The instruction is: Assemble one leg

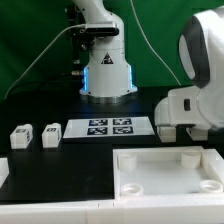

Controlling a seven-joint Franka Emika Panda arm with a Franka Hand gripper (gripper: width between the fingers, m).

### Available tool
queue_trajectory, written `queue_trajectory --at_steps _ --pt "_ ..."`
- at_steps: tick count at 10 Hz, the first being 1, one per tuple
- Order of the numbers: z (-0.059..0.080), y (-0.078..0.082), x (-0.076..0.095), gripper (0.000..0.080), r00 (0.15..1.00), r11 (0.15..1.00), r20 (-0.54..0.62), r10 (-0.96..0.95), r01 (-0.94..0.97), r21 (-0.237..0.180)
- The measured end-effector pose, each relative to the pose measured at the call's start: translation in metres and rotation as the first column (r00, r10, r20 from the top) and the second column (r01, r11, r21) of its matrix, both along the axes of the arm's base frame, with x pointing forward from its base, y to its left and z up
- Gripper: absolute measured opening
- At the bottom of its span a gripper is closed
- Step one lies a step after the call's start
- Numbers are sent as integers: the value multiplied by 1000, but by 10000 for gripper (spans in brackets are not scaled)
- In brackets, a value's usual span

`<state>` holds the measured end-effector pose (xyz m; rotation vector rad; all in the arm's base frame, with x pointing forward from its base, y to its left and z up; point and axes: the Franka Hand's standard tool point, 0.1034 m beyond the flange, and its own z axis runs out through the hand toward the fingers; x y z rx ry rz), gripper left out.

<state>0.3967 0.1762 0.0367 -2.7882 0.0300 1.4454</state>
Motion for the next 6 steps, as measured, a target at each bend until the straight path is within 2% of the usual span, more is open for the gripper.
queue_trajectory --at_steps 1,3,4,5,6 --pt "15 0 9 292 998 1000 54 7 -8 16" --pt "46 -9 32 292 955 998 294 30 -45 43" --pt "58 -15 38 292 926 997 376 37 -61 52" --pt "71 -21 54 294 865 996 501 38 -76 56" --pt "88 -30 58 294 815 994 578 41 -92 59"
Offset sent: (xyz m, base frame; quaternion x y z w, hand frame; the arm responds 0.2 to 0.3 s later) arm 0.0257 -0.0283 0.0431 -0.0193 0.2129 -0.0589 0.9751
